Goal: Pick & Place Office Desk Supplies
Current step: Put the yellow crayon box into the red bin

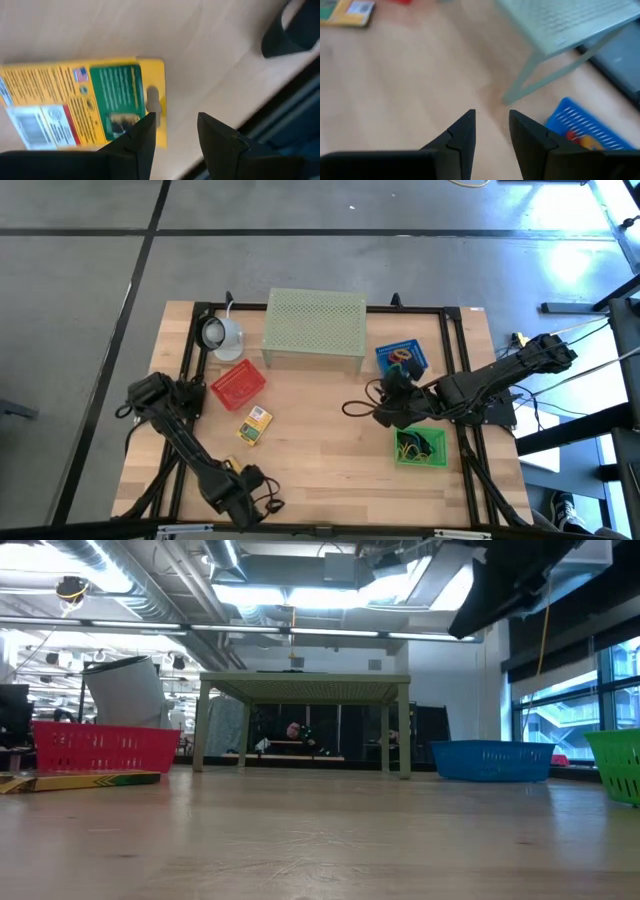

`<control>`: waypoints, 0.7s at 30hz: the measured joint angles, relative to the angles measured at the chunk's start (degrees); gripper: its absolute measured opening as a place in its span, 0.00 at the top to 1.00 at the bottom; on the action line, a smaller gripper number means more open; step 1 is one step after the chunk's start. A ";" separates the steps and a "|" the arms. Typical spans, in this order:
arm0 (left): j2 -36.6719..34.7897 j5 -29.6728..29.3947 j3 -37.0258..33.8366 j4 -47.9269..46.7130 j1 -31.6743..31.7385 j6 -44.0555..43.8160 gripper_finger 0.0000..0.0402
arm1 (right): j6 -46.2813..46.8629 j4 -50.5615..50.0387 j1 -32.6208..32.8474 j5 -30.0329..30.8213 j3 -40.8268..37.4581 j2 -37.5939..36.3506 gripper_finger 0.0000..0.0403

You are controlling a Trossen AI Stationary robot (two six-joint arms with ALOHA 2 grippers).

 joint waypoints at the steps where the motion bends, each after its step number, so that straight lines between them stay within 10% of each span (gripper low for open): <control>1: 0.38 -0.77 0.00 -0.04 -0.17 0.88 0.65 | 0.00 0.00 0.00 -1.81 0.00 0.00 0.71; 12: 4.52 -2.17 0.28 -1.17 -1.29 8.58 0.65 | 0.00 0.33 0.00 -20.98 0.00 0.00 0.70; 21: 4.89 -2.37 1.44 -5.28 -1.84 11.02 0.65 | -0.02 0.71 0.00 -25.52 0.00 0.00 0.70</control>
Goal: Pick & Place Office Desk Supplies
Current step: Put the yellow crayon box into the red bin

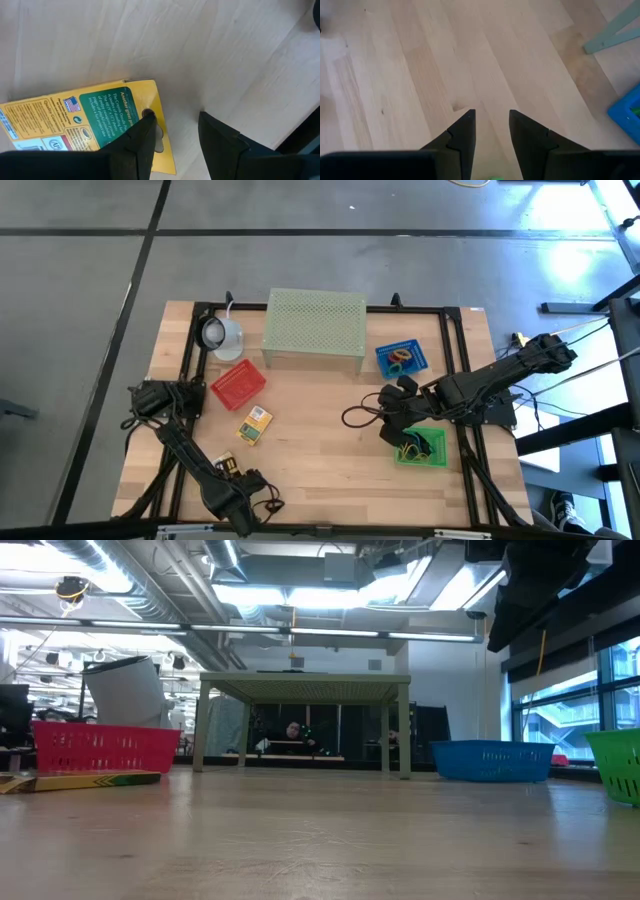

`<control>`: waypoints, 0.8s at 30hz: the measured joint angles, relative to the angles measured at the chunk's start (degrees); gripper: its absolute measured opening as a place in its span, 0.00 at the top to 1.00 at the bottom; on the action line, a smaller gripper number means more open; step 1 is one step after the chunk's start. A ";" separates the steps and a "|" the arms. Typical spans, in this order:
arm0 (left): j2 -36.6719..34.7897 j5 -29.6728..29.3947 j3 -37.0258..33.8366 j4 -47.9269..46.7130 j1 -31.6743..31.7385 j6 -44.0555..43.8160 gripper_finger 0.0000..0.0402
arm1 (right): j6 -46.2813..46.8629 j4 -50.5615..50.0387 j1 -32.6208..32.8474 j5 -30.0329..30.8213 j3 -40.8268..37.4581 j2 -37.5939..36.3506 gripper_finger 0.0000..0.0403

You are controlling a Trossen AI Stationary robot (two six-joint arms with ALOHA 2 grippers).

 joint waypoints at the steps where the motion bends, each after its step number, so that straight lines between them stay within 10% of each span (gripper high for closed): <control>1: 0.00 -0.26 0.00 -0.02 0.00 0.45 0.65 | 0.00 0.01 0.00 0.00 0.00 0.00 0.70; 24: -0.10 0.63 -0.17 -1.38 0.32 -0.89 0.99 | -0.01 0.21 0.00 0.17 0.00 0.00 0.70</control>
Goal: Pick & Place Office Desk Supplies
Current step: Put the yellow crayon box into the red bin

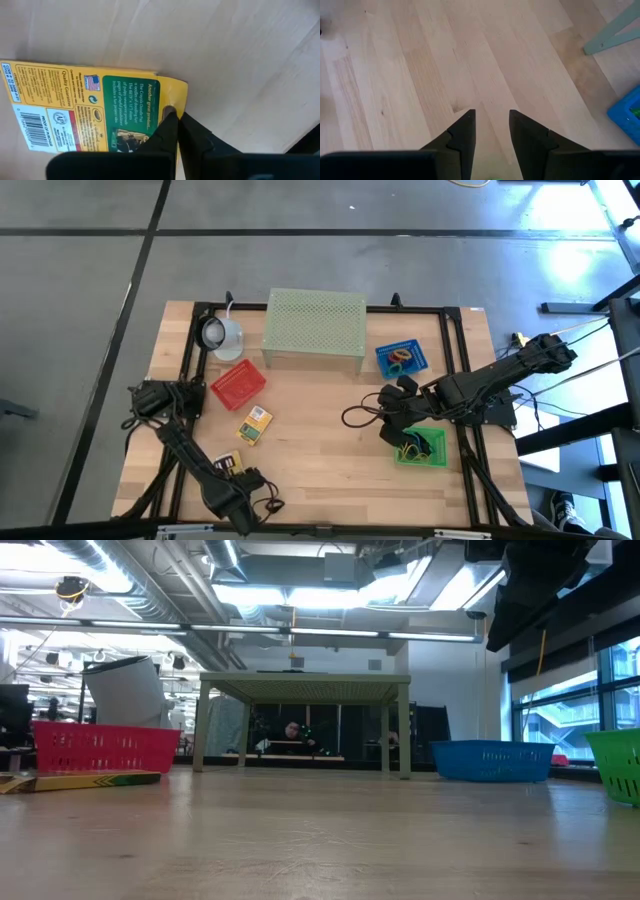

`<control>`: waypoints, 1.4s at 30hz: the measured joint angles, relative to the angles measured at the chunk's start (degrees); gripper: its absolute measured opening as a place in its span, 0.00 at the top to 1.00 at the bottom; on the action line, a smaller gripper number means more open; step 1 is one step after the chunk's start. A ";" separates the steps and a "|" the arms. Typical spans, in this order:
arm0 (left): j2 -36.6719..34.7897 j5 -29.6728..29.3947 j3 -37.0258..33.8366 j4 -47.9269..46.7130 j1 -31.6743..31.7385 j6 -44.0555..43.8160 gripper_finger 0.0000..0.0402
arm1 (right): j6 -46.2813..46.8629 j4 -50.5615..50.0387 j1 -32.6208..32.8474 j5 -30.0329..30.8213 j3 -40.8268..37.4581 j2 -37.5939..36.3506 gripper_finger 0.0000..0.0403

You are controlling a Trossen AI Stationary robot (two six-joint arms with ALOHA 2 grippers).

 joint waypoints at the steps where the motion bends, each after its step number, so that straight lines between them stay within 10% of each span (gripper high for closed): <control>1: -0.19 0.16 -0.08 -0.41 0.10 0.00 0.99 | 0.01 0.02 0.00 0.03 0.00 0.00 0.70; 12: -5.76 -8.47 -0.12 -2.66 0.51 -0.52 0.99 | 0.01 0.02 0.00 0.03 0.00 0.00 0.71; 23: -12.89 -35.37 -0.09 -0.39 1.80 5.51 0.99 | -0.01 0.85 -0.01 0.00 -0.02 0.00 0.71; 35: -19.99 -64.03 0.02 16.73 4.80 32.75 0.99 | 0.01 1.73 -0.02 -0.02 -0.02 0.00 0.71; 42: -20.40 -69.63 0.06 28.77 7.18 48.28 0.99 | 0.01 1.76 -0.02 -0.03 -0.02 0.00 0.71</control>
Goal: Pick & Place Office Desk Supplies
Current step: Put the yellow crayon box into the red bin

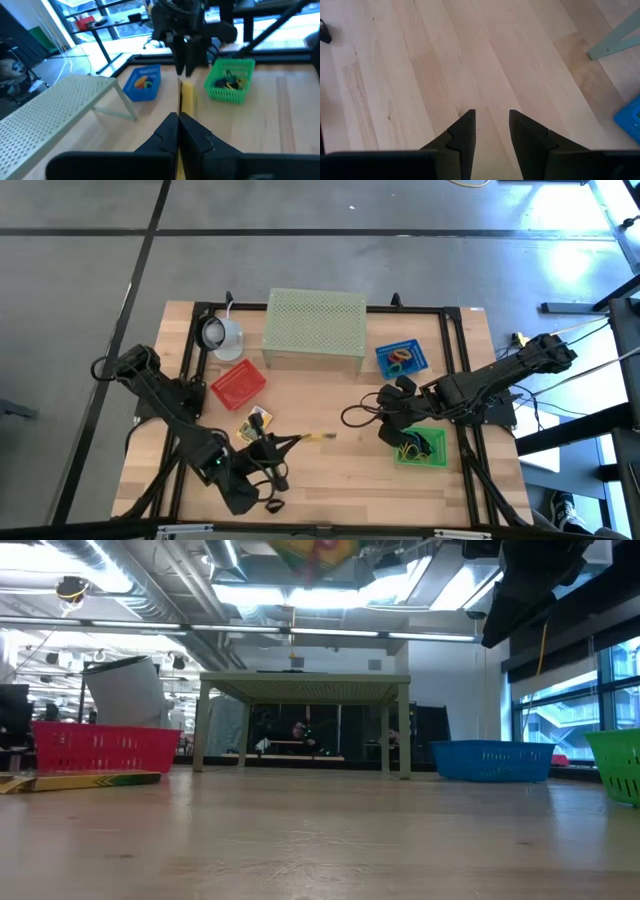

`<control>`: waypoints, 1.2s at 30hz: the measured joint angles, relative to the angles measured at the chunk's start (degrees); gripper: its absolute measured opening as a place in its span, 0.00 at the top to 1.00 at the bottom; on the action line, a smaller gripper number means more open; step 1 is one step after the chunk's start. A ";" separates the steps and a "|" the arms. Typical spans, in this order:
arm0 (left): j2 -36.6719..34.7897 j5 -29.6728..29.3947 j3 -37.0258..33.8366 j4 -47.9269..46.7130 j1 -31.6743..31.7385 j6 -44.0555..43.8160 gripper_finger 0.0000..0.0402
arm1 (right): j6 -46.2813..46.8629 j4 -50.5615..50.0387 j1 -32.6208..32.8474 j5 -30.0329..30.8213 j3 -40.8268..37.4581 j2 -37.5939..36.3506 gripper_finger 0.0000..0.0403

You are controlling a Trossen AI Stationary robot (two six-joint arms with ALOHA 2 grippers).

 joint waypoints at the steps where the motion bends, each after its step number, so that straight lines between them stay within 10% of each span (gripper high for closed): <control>1: 0.00 -0.25 0.00 1.30 0.55 0.64 0.99 | 0.00 0.01 0.01 0.01 0.00 0.00 0.71; 24: 0.00 9.15 0.00 2.99 12.16 3.67 1.00 | 0.00 0.12 0.01 -0.01 0.00 0.00 0.71; 36: 0.00 7.54 0.00 -23.85 16.28 -12.17 0.99 | 0.00 0.12 0.00 -0.01 0.00 0.00 0.70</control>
